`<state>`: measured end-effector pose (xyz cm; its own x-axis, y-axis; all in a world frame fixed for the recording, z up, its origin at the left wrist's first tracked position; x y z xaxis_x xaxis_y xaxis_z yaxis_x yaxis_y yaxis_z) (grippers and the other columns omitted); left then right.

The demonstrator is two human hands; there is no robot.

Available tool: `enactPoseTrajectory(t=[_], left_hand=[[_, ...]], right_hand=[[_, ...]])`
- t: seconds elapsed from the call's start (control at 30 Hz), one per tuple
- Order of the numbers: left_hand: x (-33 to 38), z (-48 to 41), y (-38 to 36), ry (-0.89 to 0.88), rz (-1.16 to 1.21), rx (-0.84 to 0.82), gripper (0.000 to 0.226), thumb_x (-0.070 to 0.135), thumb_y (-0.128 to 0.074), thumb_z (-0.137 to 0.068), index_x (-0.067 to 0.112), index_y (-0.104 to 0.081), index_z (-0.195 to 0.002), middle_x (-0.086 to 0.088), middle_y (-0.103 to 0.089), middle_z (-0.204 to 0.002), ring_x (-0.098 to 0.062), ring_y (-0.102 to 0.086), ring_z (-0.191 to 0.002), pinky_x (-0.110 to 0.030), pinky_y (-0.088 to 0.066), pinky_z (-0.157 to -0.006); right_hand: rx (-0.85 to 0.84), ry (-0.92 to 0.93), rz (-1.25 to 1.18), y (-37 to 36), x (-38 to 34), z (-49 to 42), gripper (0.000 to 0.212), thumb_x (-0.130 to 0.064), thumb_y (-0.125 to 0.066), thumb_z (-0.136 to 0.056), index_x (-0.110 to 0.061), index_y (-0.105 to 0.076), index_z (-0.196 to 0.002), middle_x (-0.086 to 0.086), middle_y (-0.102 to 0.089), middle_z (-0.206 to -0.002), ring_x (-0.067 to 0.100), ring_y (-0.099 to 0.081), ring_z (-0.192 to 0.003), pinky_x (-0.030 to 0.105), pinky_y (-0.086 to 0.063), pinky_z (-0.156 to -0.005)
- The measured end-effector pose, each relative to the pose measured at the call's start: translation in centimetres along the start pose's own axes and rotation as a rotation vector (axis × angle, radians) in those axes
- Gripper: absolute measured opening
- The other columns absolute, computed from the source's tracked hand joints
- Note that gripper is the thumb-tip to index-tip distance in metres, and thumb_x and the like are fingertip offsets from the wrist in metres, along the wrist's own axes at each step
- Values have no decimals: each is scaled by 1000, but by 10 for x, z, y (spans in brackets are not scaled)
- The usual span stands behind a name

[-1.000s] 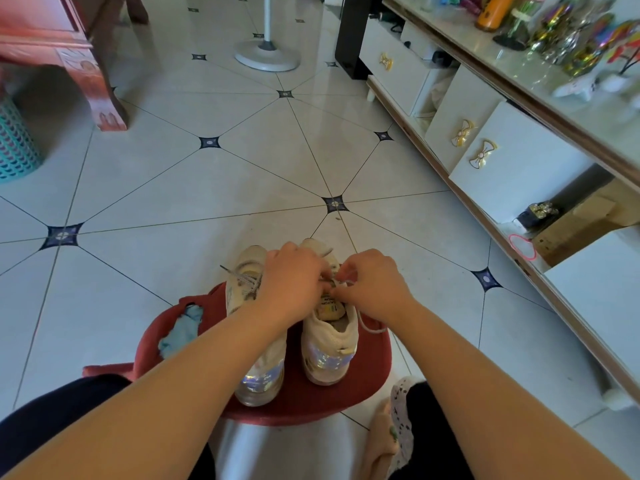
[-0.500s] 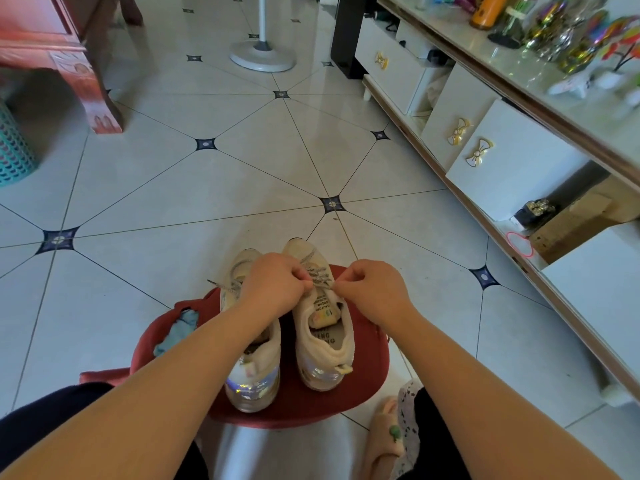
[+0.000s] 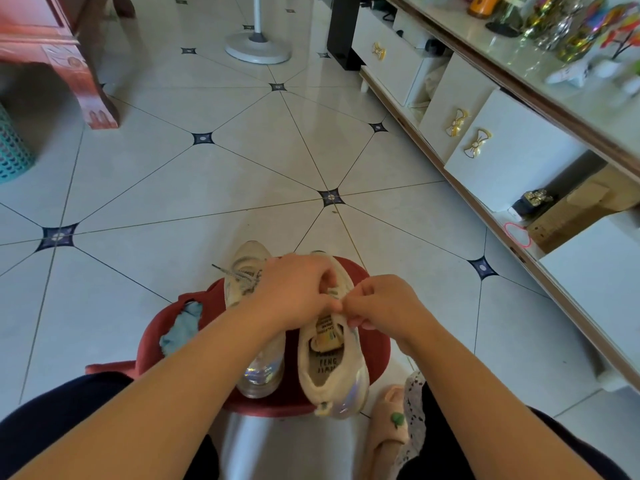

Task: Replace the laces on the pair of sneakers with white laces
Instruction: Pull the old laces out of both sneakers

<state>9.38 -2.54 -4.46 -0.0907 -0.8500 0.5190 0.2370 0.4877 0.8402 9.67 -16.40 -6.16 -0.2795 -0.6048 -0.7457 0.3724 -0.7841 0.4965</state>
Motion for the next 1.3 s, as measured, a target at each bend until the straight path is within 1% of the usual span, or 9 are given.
enactPoseTrajectory(t=[0.17, 0.43, 0.57, 0.67, 0.83, 1.07, 1.13, 1.23, 1.3], left_hand=[[6, -9, -19, -87, -263, -7, 17, 43, -59, -83, 31, -62, -95, 8, -64, -95, -16, -52, -97, -33, -29, -86], [-23, -2, 1, 141, 234, 151, 24, 23, -69, -79, 30, -56, -60, 11, -62, -77, -6, -56, -76, -23, -44, -66], [-18, -1, -5, 75, -77, 59, 13, 34, -70, -75, 30, -58, -79, 8, -60, -98, -14, -55, -95, -34, -43, -84], [5, -6, -20, -45, -243, 57, 44, 49, -69, -71, 31, -57, -109, 12, -59, -103, -16, -48, -105, -35, -30, -91], [22, -11, -25, -179, -452, 135, 15, 33, -54, -86, 29, -68, -91, 11, -61, -85, -15, -49, -95, -31, -23, -85], [-31, 1, 34, 138, -85, 277, 11, 32, -63, -81, 35, -62, -71, 17, -60, -73, -12, -57, -89, -29, -33, -80], [-30, 1, 27, 126, -236, 137, 7, 44, -63, -79, 37, -61, -80, 17, -62, -88, -14, -53, -99, -32, -29, -84], [-3, -7, 0, 2, -317, 72, 49, 60, -64, -69, 35, -59, -111, 11, -62, -105, -18, -48, -107, -36, -27, -89], [16, -13, -17, -116, -406, 76, 41, 55, -64, -72, 33, -62, -107, 10, -62, -99, -17, -47, -105, -33, -21, -83]], right_hand=[[38, -62, -114, 1, 12, -4, 10, -6, -68, -71, -5, -68, -61, 6, -62, -60, 16, -56, -65, 29, -50, -67], [109, -72, -156, 17, 32, 0, 7, -10, -70, -75, -10, -69, -68, -1, -64, -61, 8, -57, -57, 18, -48, -57], [68, -27, -178, 10, 32, 1, 10, -8, -69, -76, -11, -69, -67, -4, -64, -60, 7, -58, -59, 16, -51, -59], [77, -10, -181, 6, 28, -2, 9, -9, -69, -75, -12, -69, -67, -3, -64, -59, 9, -58, -62, 22, -52, -65], [56, -23, -174, 3, 26, -4, 8, -11, -70, -75, -12, -69, -67, 1, -65, -64, 11, -60, -66, 25, -52, -68], [74, -47, -192, 15, 34, -5, 8, -10, -68, -77, -11, -70, -69, 0, -65, -63, 8, -59, -60, 20, -51, -62], [88, -25, -155, 12, 31, -5, 11, -11, -69, -76, -14, -69, -66, -2, -65, -62, 7, -59, -61, 22, -52, -65], [107, -25, -158, 10, 29, -6, 11, -11, -70, -75, -15, -69, -65, -2, -65, -61, 8, -59, -62, 26, -53, -69], [106, -29, -175, 9, 28, -6, 9, -9, -70, -74, -13, -69, -66, -1, -65, -61, 9, -59, -62, 28, -53, -71]])
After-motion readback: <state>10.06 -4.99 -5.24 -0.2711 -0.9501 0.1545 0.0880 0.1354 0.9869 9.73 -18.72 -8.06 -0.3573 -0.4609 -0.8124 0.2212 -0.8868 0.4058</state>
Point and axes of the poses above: each hand's wrist, its own z-axis away from the middle knuckle, its own y-axis out of the back of the hand, x = y × z, the point moved 4 cm from there along -z, towards the middle knuckle
